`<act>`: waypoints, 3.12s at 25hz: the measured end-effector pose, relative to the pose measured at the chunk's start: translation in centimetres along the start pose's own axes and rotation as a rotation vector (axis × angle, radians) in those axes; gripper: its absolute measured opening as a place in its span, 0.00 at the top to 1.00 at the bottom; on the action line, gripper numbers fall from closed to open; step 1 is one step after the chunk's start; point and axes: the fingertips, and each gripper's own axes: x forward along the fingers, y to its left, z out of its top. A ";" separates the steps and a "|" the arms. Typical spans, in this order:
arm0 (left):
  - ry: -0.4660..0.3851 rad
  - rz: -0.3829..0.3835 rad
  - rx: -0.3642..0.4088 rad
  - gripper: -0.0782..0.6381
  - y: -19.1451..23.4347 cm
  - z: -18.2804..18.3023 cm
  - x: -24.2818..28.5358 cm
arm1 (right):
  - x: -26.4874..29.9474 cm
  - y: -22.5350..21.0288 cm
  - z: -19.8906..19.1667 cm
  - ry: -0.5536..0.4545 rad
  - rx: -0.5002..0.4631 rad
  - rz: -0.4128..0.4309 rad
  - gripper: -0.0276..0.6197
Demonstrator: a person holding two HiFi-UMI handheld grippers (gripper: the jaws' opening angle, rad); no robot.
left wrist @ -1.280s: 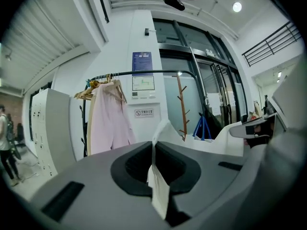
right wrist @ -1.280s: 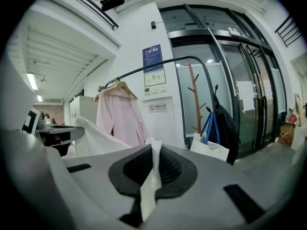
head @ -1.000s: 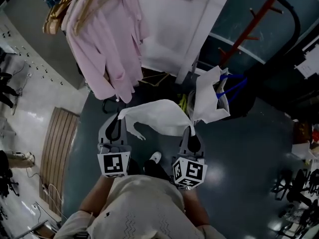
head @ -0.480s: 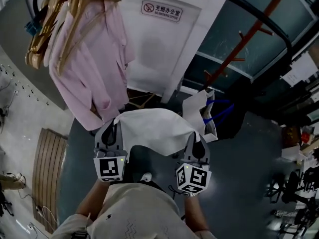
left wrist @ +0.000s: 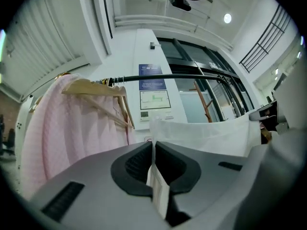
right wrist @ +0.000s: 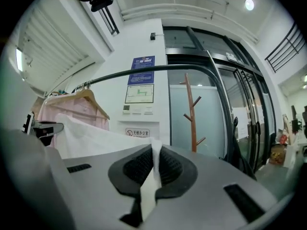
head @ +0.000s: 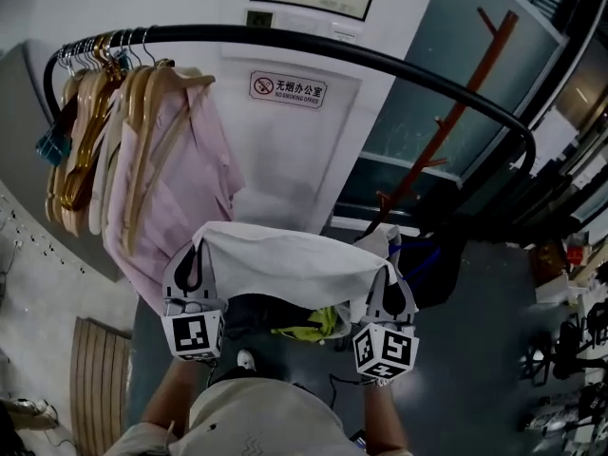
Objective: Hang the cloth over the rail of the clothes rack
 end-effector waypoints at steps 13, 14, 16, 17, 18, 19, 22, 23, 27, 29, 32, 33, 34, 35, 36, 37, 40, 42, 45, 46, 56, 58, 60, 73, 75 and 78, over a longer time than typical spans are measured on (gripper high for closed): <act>-0.032 -0.017 0.037 0.86 3.1 5.3 4.3 | 3.2 0.5 8.4 -0.151 -0.031 0.006 0.92; -0.048 -0.011 0.038 0.86 3.2 6.4 4.5 | 3.4 0.5 9.4 -0.172 -0.041 0.012 0.92; -0.085 0.003 0.051 0.86 3.3 8.4 4.8 | 3.7 0.4 11.5 -0.210 -0.051 0.031 0.92; -0.098 0.013 0.060 0.86 3.4 9.3 5.0 | 3.9 0.3 12.4 -0.225 -0.053 0.042 0.92; -0.108 0.022 0.068 0.86 3.4 10.1 5.2 | 4.0 0.1 13.3 -0.236 -0.057 0.053 0.92; -0.117 0.031 0.073 0.86 3.3 10.9 5.4 | 4.2 -0.1 14.2 -0.245 -0.062 0.064 0.92; -0.151 0.050 0.077 0.86 2.9 13.3 5.9 | 4.8 -0.7 16.4 -0.266 -0.064 0.090 0.92; -0.153 0.054 0.089 0.86 2.9 13.9 6.0 | 5.0 -0.8 17.1 -0.271 -0.062 0.099 0.92; -0.195 0.075 0.084 0.86 3.1 16.7 5.9 | 5.0 -0.8 20.0 -0.309 -0.095 0.131 0.92; -0.209 0.083 0.115 0.86 3.3 18.1 5.9 | 4.8 -0.7 21.6 -0.339 -0.122 0.143 0.92; -0.269 0.097 0.130 0.86 3.6 20.8 6.0 | 4.6 -0.7 24.1 -0.385 -0.164 0.151 0.92; -0.290 0.103 0.127 0.86 3.7 21.7 6.1 | 4.6 -0.7 24.9 -0.397 -0.178 0.151 0.92; -0.302 0.108 0.138 0.86 3.8 22.4 6.2 | 4.6 -0.7 25.6 -0.409 -0.189 0.151 0.92; -0.311 0.113 0.151 0.86 3.8 23.2 6.3 | 4.6 -0.7 26.4 -0.420 -0.196 0.151 0.92; -0.323 0.120 0.161 0.86 4.0 24.0 6.4 | 4.7 -0.7 27.0 -0.433 -0.199 0.151 0.92; -0.336 0.127 0.170 0.86 4.1 24.7 6.6 | 4.6 -0.7 27.7 -0.446 -0.199 0.150 0.92; -0.374 0.145 0.198 0.86 4.3 26.8 7.1 | 4.4 -0.8 29.5 -0.487 -0.203 0.146 0.92; -0.369 0.149 0.230 0.86 4.3 27.7 7.5 | 4.3 -0.9 30.8 -0.511 -0.210 0.142 0.92; -0.365 0.140 0.250 0.86 4.3 28.9 7.7 | 4.1 -0.9 32.5 -0.536 -0.205 0.133 0.92; -0.370 0.138 0.257 0.86 4.3 29.4 7.6 | 4.0 -1.0 33.0 -0.547 -0.206 0.128 0.92; -0.468 0.131 0.342 0.86 4.2 35.5 8.9 | 5.0 -1.9 40.0 -0.630 -0.289 0.073 0.92; -0.478 0.132 0.355 0.86 4.3 36.7 9.6 | 5.5 -2.1 41.5 -0.644 -0.292 0.067 0.92; -0.479 0.123 0.361 0.86 4.5 37.8 10.4 | 6.3 -2.1 42.9 -0.657 -0.297 0.057 0.92; -0.476 0.151 0.455 0.86 5.7 42.2 17.6 | 12.1 -2.5 47.8 -0.663 -0.293 0.041 0.92; -0.481 0.167 0.469 0.86 6.0 42.5 18.7 | 12.8 -2.3 48.6 -0.681 -0.310 0.031 0.92; -0.466 0.175 0.467 0.86 6.2 42.5 20.9 | 14.4 -2.3 49.5 -0.685 -0.321 0.023 0.92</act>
